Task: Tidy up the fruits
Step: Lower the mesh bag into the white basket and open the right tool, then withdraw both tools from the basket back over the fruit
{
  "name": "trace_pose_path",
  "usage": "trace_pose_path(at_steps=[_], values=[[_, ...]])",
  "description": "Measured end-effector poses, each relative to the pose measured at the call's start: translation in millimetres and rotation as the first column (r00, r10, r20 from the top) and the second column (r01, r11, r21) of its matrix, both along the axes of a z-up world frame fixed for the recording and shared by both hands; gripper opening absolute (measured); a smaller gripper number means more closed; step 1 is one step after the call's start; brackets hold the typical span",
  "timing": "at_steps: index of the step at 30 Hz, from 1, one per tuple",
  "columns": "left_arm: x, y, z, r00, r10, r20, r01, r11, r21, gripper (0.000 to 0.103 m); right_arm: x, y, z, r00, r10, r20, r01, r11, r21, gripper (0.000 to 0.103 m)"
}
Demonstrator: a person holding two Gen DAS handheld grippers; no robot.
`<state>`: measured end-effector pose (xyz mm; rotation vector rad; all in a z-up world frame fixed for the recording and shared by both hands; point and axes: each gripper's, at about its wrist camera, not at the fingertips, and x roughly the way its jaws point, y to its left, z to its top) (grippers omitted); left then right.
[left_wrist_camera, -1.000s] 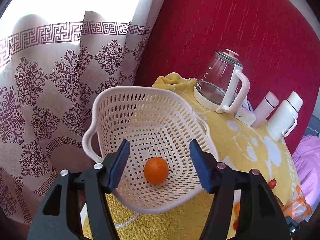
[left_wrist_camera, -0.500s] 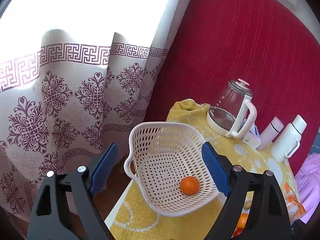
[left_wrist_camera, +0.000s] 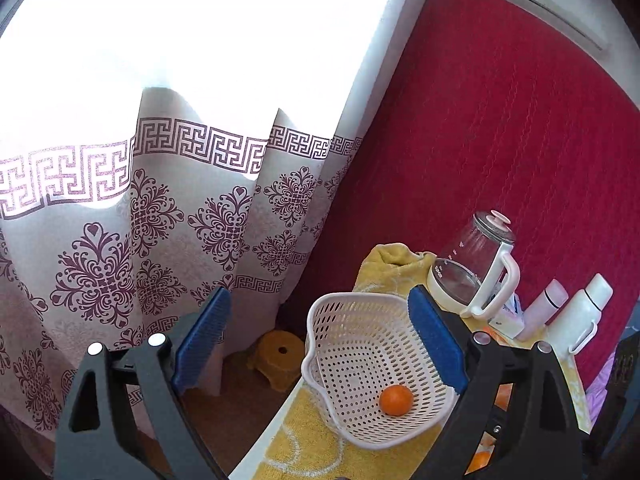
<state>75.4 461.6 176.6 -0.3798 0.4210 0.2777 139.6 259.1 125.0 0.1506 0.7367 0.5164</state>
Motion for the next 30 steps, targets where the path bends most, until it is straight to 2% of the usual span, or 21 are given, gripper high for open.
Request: trace_pose_path(at_steps=[5, 8, 23, 30], values=[[-1.1, 8.0, 0.7, 1.0, 0.009, 0.007, -0.009, 1.0, -0.013, 0.091, 19.3, 28.2, 4.2, 1.0, 0.001, 0.012, -0.001, 1.0, -0.017, 0.054], [-0.4, 12.5, -0.4, 1.0, 0.012, 0.004, -0.012, 1.0, -0.029, 0.091, 18.4, 31.5, 5.3, 0.999, -0.015, 0.029, 0.015, 1.0, -0.003, 0.065], [0.9, -6.5, -2.3, 0.999, -0.048, 0.001, 0.048, 0.999, -0.015, 0.091, -21.4, -6.1, -25.8, 0.996, -0.085, 0.001, 0.085, 0.996, -0.029, 0.065], [1.0, -25.0, -3.9, 0.996, -0.093, -0.003, 0.093, 0.996, 0.005, 0.091, -41.8, -31.5, -38.2, 0.992, -0.123, 0.013, 0.124, 0.989, -0.083, 0.065]])
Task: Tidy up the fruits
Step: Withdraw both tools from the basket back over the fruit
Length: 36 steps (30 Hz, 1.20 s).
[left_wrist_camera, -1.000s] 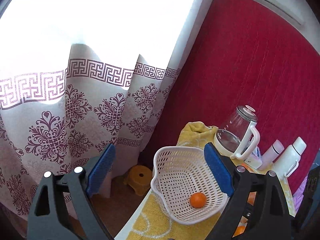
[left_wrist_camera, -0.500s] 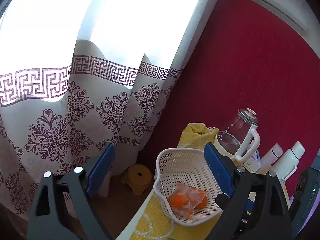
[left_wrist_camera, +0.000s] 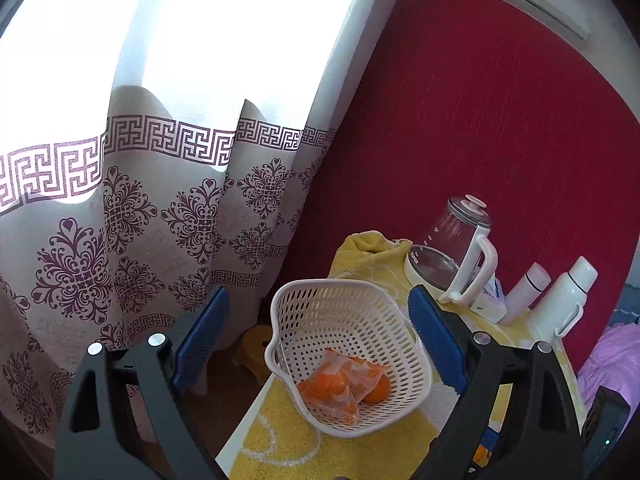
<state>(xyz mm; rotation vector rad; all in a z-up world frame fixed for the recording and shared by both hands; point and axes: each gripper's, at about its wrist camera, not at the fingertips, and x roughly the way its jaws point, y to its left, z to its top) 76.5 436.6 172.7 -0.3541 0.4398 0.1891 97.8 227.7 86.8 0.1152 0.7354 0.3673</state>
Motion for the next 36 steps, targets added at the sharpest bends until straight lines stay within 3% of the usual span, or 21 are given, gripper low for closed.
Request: trace_pose_path(at_steps=[17, 36], values=[[8.0, -54.4, -11.2, 0.992, -0.118, -0.037, 0.12, 0.99, 0.071, 0.092, -23.5, -82.7, -18.9, 0.985, -0.171, -0.017, 0.172, 0.985, 0.022, 0.069], [7.9, -135.8, -36.9, 0.952, -0.282, -0.122, 0.299, 0.942, 0.15, 0.093, -56.4, -216.6, -27.2, 0.891, -0.454, -0.022, 0.454, 0.887, 0.08, 0.071]])
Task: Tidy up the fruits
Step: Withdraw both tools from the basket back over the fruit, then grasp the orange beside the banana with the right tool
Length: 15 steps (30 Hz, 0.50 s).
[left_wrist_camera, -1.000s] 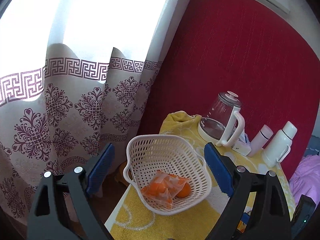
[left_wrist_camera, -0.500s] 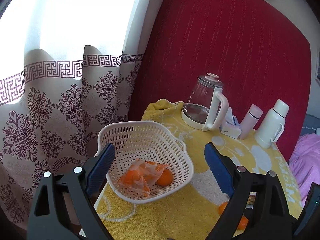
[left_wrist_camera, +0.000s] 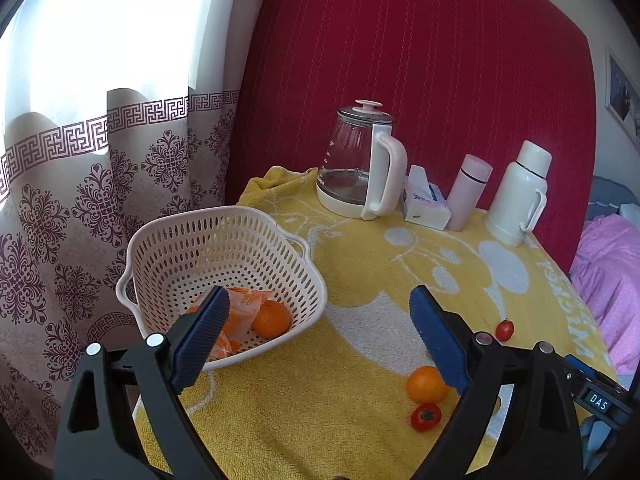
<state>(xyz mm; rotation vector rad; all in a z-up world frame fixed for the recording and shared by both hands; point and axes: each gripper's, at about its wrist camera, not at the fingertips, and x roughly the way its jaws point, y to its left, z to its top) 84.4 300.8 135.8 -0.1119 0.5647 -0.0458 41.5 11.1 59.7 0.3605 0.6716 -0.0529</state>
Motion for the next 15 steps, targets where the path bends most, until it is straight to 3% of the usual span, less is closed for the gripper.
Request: trace_pose_path(at_steps=[10, 15], values=[[-0.6, -37.1, -21.0, 0.995, -0.083, -0.051, 0.086, 0.995, 0.05, 0.093, -7.0, -6.4, -28.5, 0.996, 0.014, -0.093, -0.017, 0.999, -0.035, 0.069], [-2.2, -48.3, -27.8, 0.991, -0.114, -0.064, 0.118, 0.991, 0.07, 0.093, -5.2, 0.6, -33.2, 0.993, 0.04, -0.115, -0.046, 0.998, -0.045, 0.059]])
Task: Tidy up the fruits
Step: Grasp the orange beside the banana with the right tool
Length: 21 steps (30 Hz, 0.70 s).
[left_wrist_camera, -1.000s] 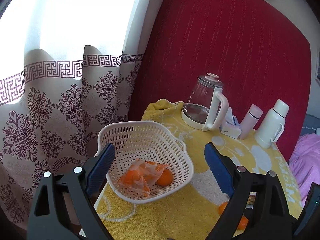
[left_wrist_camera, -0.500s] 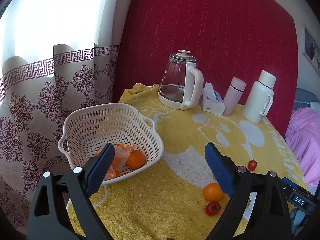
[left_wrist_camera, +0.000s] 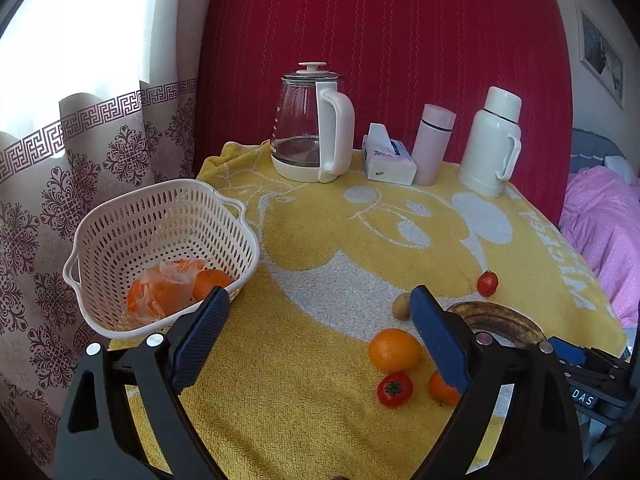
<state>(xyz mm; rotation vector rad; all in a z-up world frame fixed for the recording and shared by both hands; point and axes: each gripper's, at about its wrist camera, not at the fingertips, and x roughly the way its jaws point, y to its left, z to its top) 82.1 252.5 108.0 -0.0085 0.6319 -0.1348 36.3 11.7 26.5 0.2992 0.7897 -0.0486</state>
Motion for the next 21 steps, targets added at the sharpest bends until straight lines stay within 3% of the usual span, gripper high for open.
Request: trace_pose_path(at_steps=[14, 21], values=[[12.5, 1.9, -14.3, 0.998, -0.002, -0.063, 0.0, 1.0, -0.031, 0.093, 12.4, -1.0, -14.5, 0.997, -0.009, -0.071, 0.009, 1.0, -0.012, 0.041], [11.1, -8.2, -20.1, 0.997, -0.04, -0.073, 0.039, 0.999, -0.014, 0.093, 7.5, -6.0, -11.3, 0.998, -0.029, -0.062, 0.028, 0.999, -0.016, 0.041]])
